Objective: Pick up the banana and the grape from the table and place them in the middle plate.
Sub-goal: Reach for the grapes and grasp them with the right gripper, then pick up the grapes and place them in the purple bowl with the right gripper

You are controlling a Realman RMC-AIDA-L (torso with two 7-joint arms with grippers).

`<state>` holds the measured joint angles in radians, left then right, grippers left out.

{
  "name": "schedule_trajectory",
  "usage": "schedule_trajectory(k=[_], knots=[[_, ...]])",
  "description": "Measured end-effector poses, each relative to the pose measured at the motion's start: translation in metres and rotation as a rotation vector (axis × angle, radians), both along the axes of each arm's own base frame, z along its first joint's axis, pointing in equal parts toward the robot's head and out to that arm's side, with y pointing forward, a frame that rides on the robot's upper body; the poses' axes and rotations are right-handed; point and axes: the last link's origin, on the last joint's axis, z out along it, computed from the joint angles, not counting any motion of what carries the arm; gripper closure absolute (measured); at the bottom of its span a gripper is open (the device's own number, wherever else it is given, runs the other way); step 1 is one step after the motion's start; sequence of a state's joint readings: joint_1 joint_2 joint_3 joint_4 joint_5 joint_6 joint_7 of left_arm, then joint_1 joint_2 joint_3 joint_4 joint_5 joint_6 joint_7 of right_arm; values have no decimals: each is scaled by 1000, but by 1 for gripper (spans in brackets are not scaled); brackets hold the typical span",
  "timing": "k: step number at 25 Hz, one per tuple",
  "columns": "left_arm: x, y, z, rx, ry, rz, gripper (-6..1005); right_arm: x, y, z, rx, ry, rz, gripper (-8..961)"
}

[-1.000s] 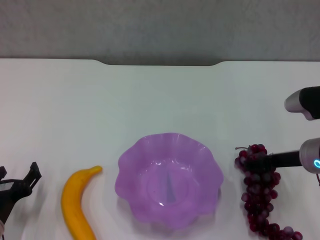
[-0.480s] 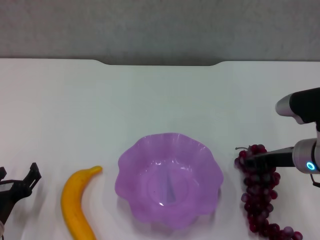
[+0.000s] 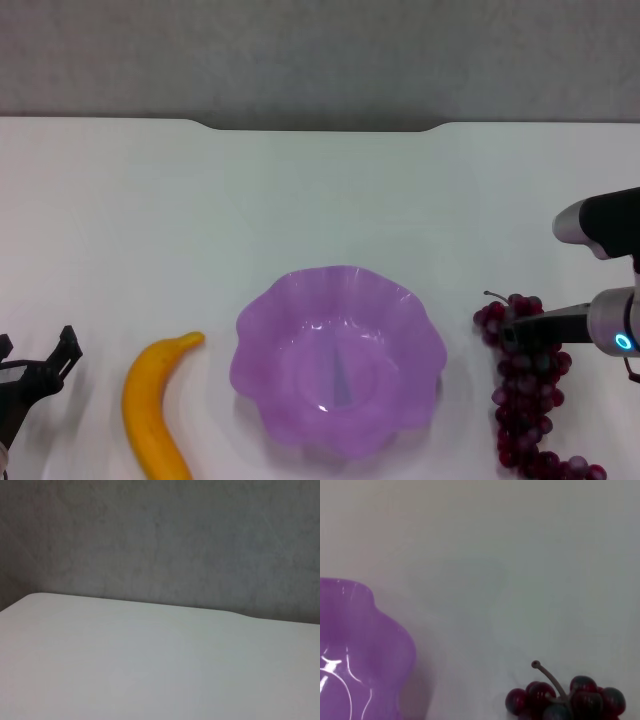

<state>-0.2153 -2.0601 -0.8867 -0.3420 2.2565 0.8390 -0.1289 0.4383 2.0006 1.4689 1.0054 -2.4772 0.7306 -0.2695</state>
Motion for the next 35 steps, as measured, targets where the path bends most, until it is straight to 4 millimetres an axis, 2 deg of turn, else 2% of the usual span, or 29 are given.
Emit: schedule_trajectory(k=[35], knots=[[-1, -2, 1, 3, -1, 3, 118, 10, 0, 4, 79, -13, 54, 635]])
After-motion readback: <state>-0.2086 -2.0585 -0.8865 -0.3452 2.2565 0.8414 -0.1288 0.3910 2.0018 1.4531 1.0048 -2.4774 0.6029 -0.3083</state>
